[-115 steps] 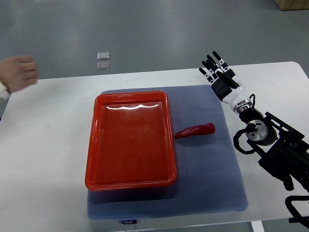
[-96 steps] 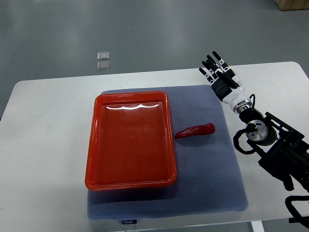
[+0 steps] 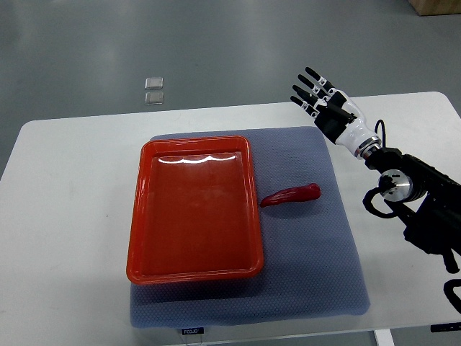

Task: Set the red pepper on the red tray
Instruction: 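Move the right hand from rest toward the red pepper beside the tray, then lower the right hand over the red pepper and close fingers around it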

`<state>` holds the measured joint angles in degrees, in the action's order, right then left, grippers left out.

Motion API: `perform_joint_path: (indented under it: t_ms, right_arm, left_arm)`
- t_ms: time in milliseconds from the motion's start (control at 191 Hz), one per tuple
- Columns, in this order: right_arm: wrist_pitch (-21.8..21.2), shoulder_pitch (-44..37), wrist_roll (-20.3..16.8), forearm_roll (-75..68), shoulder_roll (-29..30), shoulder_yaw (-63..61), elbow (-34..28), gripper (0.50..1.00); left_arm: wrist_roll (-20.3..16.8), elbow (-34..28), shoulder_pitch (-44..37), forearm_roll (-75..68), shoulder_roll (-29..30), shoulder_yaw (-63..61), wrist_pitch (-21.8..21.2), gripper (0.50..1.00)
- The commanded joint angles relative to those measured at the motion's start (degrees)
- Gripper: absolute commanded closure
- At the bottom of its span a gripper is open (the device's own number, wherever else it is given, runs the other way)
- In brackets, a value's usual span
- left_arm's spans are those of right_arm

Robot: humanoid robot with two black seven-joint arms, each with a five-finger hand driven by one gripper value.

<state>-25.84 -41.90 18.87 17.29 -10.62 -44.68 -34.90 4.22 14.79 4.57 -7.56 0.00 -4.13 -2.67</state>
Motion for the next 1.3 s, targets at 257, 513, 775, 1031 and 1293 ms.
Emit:
perform_joint_path:
  t_ms: [257,513,775,1031,1293]
  right_arm:
    - [-1.9,-16.8,-0.3,30.5,-14.3,33.9,-11.2,0.583]
    - [-1.4,-26.7,-8.1,32.7,-19.3,48.3,-17.3,0.583]
    - [-1.3,-27.5,-12.3,30.1,-22.1,48.3,-22.1,0.583]
    - [0.0,-27.4,-12.4,25.6,-22.3,48.3,-25.0,0.583]
    - [5.0,-23.9,-11.5,27.4,-20.6,48.5,-25.0,0.585]
  left_arm:
    - [0.0,0.3,0.1,-0.2,0.0,0.0,0.0,0.5]
    - [0.0,0.0,0.1,-0.1,0.0,0.0,0.0,0.5]
    - [0.0,0.2,0.1,-0.1,0.0,0.0,0.0,0.5]
    - [0.0,-0.1,0.1,0.0,0.0,0.0,0.0,0.5]
    - [0.0,-0.2,0.1,0.0,0.0,0.0,0.0,0.5]
